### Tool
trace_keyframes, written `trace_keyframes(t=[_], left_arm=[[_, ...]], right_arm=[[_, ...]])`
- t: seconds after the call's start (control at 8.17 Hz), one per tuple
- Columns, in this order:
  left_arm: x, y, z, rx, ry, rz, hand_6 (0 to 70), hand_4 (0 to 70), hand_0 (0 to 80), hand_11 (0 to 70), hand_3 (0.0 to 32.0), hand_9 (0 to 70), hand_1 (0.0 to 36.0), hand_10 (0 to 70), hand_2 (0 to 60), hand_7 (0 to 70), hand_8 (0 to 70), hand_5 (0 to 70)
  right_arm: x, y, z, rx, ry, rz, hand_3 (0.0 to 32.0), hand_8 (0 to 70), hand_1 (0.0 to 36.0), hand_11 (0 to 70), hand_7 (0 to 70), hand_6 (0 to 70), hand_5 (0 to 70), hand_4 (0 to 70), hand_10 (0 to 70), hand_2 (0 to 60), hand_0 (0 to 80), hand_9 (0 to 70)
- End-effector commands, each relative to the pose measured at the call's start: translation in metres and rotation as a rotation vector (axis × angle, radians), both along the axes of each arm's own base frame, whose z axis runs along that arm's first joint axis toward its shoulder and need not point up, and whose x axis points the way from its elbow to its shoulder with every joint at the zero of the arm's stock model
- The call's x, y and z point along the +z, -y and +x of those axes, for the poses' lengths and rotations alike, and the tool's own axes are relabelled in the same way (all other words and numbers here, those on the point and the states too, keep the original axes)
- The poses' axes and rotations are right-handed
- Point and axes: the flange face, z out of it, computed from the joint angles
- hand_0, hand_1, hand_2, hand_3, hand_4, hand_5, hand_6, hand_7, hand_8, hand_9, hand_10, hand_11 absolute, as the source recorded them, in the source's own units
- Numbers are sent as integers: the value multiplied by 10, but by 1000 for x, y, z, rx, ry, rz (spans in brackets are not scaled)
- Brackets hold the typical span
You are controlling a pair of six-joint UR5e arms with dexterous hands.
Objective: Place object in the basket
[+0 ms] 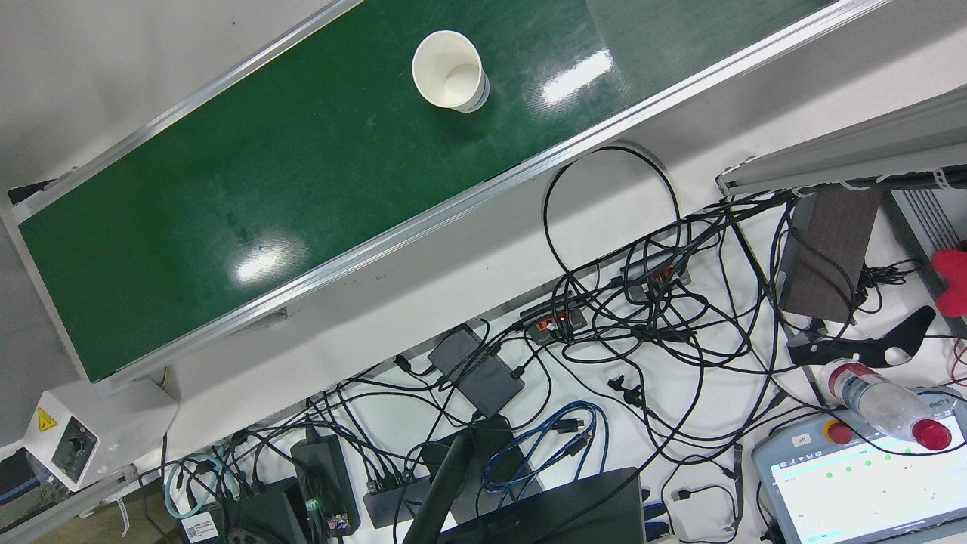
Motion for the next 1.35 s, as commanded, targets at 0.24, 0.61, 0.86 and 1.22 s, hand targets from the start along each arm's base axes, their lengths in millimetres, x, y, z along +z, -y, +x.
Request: trace_keyframes(t=[0.24,0.61,0.86,1.22], left_arm=[[3,-2,1,3,2,-4,9,22,573,56,0,0,65,25,0,0,0,117],[4,-3,6,9,7,-6,8,26,565,61,0,0,71,29,0,0,0,119],[6,-3,7,5,25,-3,8,26,565,61,0,0,71,29,0,0,0,119],[7,-2,7,0,38,-1,7,31,553,63,0,0,69,30,0,0,0,130]], right_arm=[[0,0,0,0,0,1,0,0,0,0,0,0,0,0,0,0,0,0],[0,0,0,0,0,1,0,0,0,0,0,0,0,0,0,0,0,0],[0,0,-1,-1,0,-1,0,0,0,0,0,0,0,0,0,0,0,0],[0,0,-1,-1,0,-1,0,0,0,0,0,0,0,0,0,0,0,0]])
